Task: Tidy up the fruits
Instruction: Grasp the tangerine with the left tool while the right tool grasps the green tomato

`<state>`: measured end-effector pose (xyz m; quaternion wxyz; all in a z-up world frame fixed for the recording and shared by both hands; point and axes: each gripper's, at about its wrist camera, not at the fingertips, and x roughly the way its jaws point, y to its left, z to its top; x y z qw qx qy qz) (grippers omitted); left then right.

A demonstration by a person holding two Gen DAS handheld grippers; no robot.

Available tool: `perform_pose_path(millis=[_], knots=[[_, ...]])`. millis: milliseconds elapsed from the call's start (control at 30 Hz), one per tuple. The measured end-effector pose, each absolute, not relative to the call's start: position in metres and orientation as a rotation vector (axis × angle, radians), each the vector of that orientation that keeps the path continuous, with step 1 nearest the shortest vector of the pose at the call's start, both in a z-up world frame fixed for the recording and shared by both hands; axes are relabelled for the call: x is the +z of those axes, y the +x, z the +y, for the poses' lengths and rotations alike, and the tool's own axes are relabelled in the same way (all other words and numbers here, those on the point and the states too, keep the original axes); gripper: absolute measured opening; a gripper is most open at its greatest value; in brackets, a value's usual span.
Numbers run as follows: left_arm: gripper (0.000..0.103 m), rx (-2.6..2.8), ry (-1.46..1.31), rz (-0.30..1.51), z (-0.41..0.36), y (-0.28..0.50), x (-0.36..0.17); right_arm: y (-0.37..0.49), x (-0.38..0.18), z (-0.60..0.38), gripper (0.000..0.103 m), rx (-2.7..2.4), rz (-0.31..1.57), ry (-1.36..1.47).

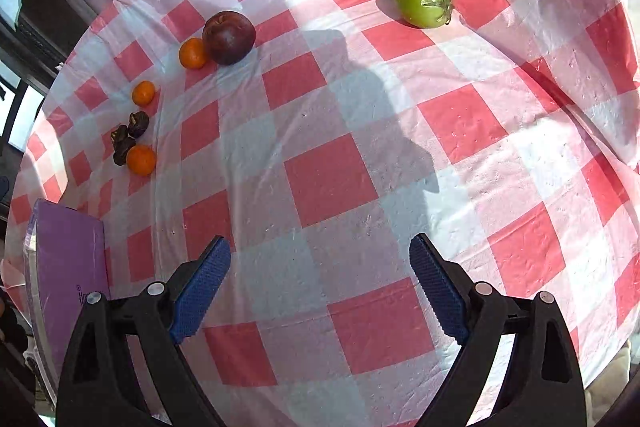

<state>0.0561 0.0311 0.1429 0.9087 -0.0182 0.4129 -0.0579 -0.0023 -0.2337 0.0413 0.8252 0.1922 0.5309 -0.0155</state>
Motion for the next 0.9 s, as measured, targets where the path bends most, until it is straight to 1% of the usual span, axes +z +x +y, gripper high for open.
perform_pose_path(millis=[100,167,267,367,567,733,767,833,900], knots=[[0.101,-0.079,-0.039,0.937,-0.002,0.074,0.089,0.01,0.025,-0.262,0.088,-0.08,1.116,0.369],[0.101,-0.035,-0.03,0.955,-0.017,0.08,0.057,0.022,0.016,-0.281,0.088,-0.119,1.111,0.339],[0.101,0.021,-0.011,0.986,-0.028,0.084,0.018,0.045,0.005,-0.305,0.088,-0.169,1.072,0.319],[0.101,0.063,0.017,1.029,-0.029,0.088,-0.009,0.071,0.001,-0.317,0.088,-0.185,1.013,0.273],[0.101,0.122,0.006,1.055,-0.022,0.093,-0.028,0.119,0.007,-0.323,0.086,-0.18,0.923,0.194],[0.101,0.166,-0.025,1.059,-0.014,0.098,-0.033,0.145,0.006,-0.321,0.076,-0.143,0.9,0.147],[0.101,0.17,-0.033,1.054,-0.013,0.1,-0.033,0.147,0.005,-0.319,0.072,-0.137,0.902,0.137],[0.101,0.177,-0.041,1.047,-0.011,0.104,-0.032,0.151,0.005,-0.319,0.073,-0.144,0.897,0.126],[0.101,0.185,-0.049,1.036,-0.008,0.11,-0.032,0.15,0.004,-0.323,0.067,-0.159,0.892,0.135]])
